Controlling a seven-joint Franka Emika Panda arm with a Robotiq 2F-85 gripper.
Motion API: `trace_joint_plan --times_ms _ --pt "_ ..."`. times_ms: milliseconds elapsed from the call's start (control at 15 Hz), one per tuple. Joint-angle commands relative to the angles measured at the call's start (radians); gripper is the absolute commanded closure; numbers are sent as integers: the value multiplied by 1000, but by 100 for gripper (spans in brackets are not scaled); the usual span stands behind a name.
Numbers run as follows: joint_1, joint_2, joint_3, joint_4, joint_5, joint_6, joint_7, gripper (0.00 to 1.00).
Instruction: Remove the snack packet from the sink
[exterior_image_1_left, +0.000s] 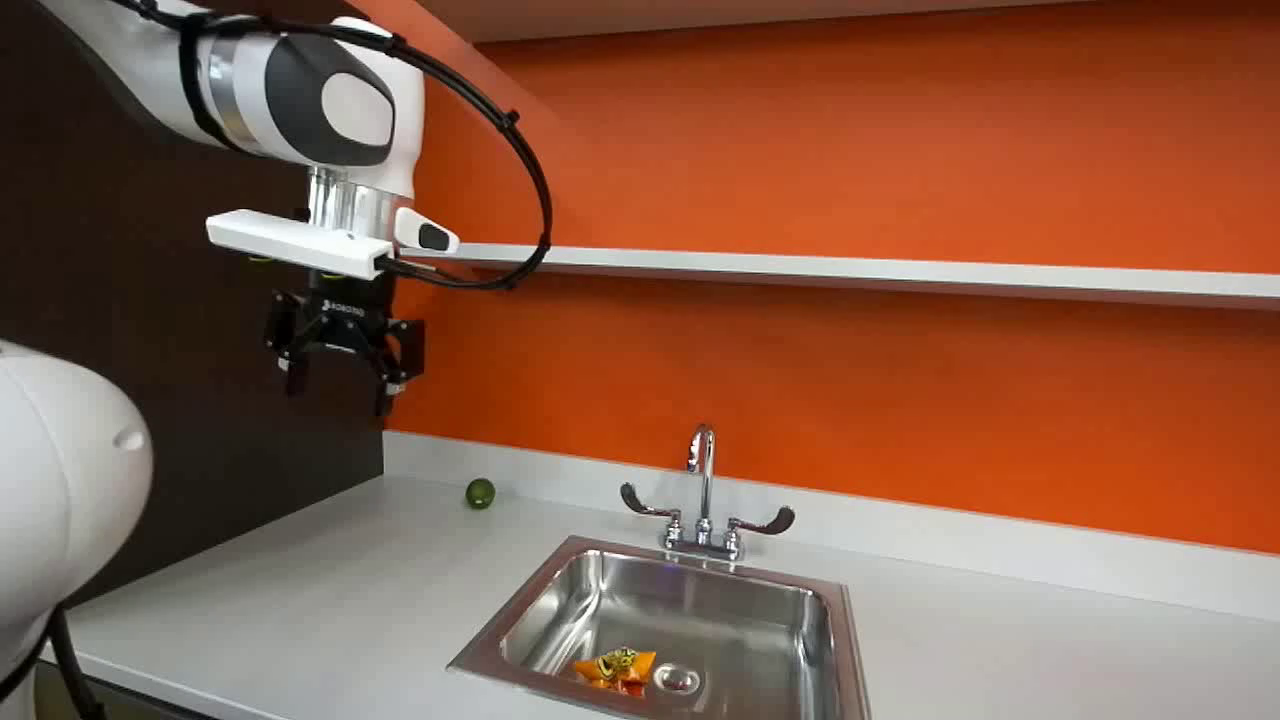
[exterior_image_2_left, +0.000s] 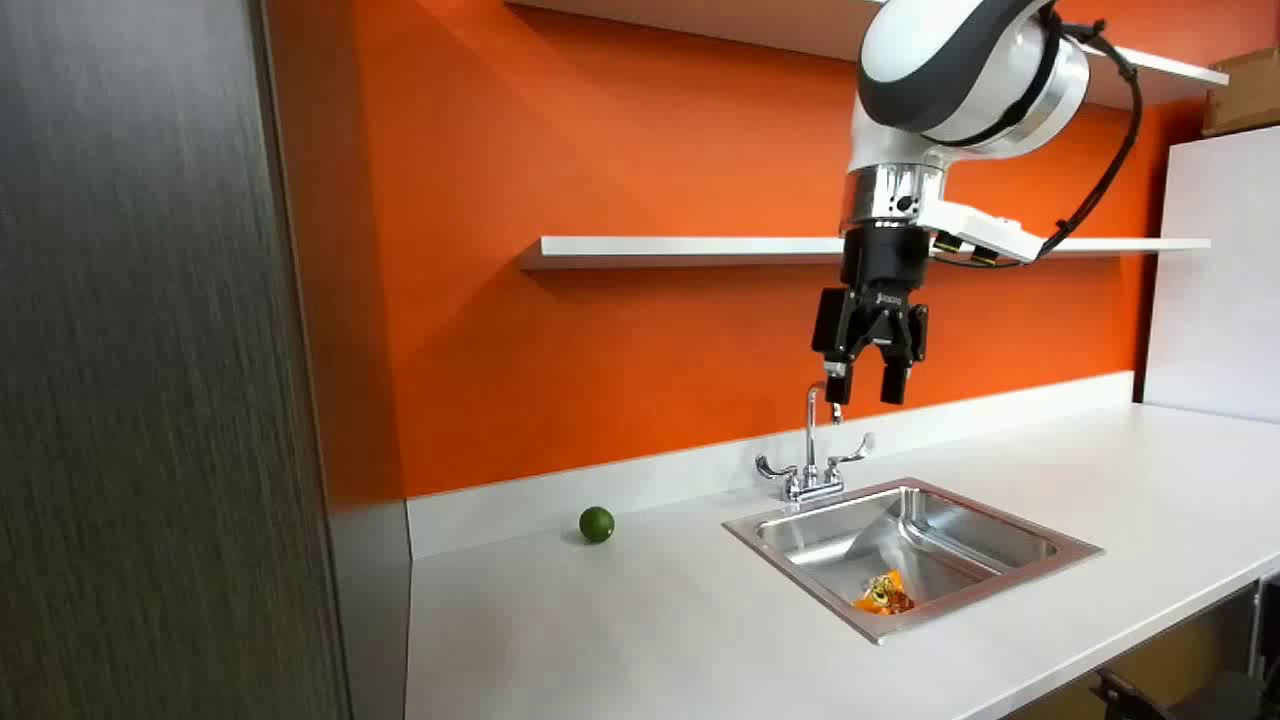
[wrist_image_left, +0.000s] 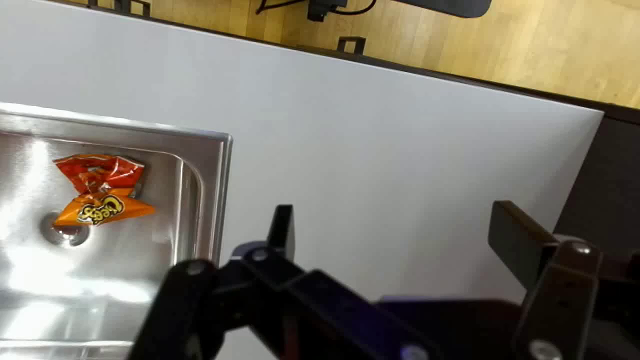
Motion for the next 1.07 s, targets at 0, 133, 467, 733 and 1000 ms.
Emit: trace_joint_plan --times_ms 0,133,467,733,1000 --pt "-11 1 10 2 7 -3 -5 0" --pt "-11 1 10 2 7 -3 -5 0" --pt "-53 74 -18 1 -41 88 -38 0" --pt "-121 189 -64 15 -130 213 -67 0" --pt "-166 343 -116 56 -185 342 -128 0"
